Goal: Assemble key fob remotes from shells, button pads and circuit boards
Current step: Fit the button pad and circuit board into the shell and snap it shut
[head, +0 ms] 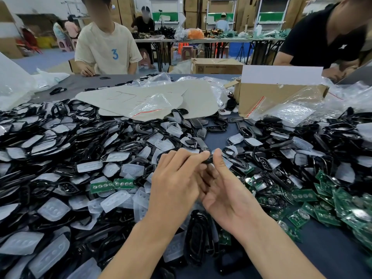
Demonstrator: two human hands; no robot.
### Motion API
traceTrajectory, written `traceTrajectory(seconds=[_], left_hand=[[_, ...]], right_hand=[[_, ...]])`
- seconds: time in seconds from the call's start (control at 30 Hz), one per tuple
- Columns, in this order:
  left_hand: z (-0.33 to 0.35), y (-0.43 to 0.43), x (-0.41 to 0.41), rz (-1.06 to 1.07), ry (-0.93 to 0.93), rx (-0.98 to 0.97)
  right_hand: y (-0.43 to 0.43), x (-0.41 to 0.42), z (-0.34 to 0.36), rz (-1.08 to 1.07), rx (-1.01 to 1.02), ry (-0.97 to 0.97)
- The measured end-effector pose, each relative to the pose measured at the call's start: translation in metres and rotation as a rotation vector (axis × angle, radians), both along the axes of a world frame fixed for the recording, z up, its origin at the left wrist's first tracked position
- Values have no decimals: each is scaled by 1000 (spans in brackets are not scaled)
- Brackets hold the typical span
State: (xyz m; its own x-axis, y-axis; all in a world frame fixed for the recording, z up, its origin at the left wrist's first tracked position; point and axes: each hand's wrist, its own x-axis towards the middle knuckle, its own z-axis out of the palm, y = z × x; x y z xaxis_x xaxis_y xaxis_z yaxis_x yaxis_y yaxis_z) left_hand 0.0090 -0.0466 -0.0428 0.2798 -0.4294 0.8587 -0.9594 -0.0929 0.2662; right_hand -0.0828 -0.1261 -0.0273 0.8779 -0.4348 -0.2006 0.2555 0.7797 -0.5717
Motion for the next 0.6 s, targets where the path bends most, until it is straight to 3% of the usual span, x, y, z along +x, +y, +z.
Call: traceTrajectory(seconds=[0.1, 0.27, 0.37, 0.6], left_hand=[[4, 2, -4, -112, 208, 30], [20, 3, -8, -415, 1121, -115], [26, 2, -4, -524, 1502, -222], [29, 13, 1, -752, 1912, -3]], right_hand=[[-4, 1, -1, -97, -141, 3], [-6, -4, 3, -281, -724, 126], [-5, -9, 8, -294, -876, 118], [-6, -11, 8, -253, -1004, 91]])
